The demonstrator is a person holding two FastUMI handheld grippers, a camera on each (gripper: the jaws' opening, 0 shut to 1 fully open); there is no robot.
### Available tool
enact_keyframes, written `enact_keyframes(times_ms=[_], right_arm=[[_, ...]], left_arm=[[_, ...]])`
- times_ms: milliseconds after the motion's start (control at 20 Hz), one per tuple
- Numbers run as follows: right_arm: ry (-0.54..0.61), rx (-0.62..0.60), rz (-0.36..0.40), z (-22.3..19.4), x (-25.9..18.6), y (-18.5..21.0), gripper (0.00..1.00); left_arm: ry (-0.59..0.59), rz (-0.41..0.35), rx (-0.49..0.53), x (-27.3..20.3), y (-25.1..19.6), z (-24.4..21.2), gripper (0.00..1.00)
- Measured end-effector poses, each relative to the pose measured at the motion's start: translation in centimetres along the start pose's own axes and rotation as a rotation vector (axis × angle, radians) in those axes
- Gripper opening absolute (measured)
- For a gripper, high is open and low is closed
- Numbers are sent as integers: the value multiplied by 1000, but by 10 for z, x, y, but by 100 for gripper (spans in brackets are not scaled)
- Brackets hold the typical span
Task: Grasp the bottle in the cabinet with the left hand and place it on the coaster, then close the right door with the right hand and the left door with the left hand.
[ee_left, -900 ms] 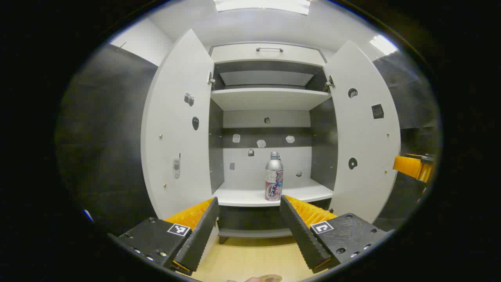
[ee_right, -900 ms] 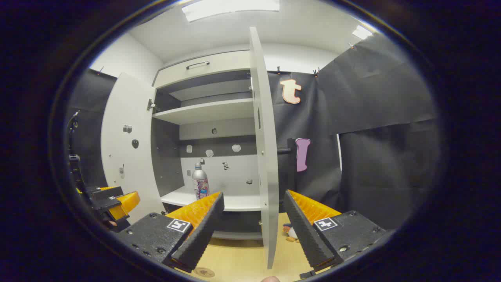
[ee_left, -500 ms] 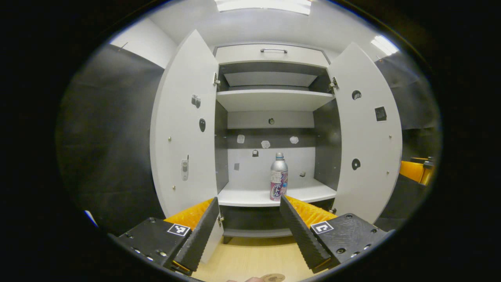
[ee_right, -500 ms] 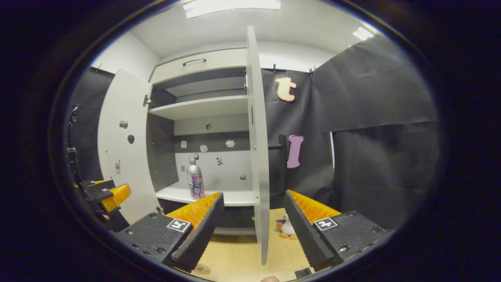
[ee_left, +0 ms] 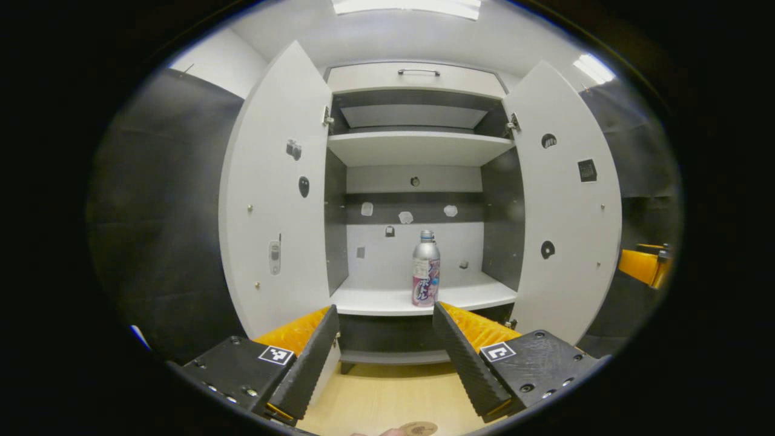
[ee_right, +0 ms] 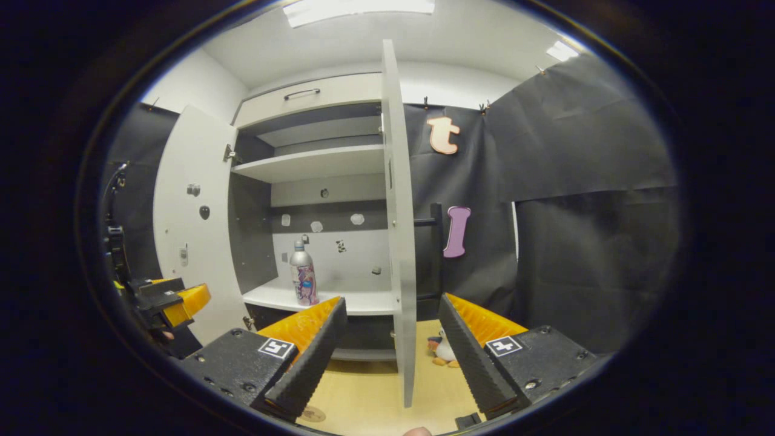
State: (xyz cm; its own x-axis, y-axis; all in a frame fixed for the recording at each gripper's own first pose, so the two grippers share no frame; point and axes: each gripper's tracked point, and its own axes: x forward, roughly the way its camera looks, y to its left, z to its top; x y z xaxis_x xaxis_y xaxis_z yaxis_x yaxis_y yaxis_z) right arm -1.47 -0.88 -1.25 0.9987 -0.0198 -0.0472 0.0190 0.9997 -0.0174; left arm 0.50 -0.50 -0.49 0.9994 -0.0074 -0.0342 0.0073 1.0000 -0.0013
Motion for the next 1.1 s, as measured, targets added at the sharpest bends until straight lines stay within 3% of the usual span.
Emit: enact_keyframes(times_ms=[450, 850, 1100], right_arm=[[11, -36, 26, 4, -6, -5, 97], [-40, -35, -31, 10, -9, -17, 100], [-47, -37, -84, 9, -10, -40, 97]], left_arm=[[-3, -33, -1, 20, -23, 0, 96], [-33, 11, 41, 67, -40, 3, 96], [-23, -11, 38, 98, -65, -8, 96]])
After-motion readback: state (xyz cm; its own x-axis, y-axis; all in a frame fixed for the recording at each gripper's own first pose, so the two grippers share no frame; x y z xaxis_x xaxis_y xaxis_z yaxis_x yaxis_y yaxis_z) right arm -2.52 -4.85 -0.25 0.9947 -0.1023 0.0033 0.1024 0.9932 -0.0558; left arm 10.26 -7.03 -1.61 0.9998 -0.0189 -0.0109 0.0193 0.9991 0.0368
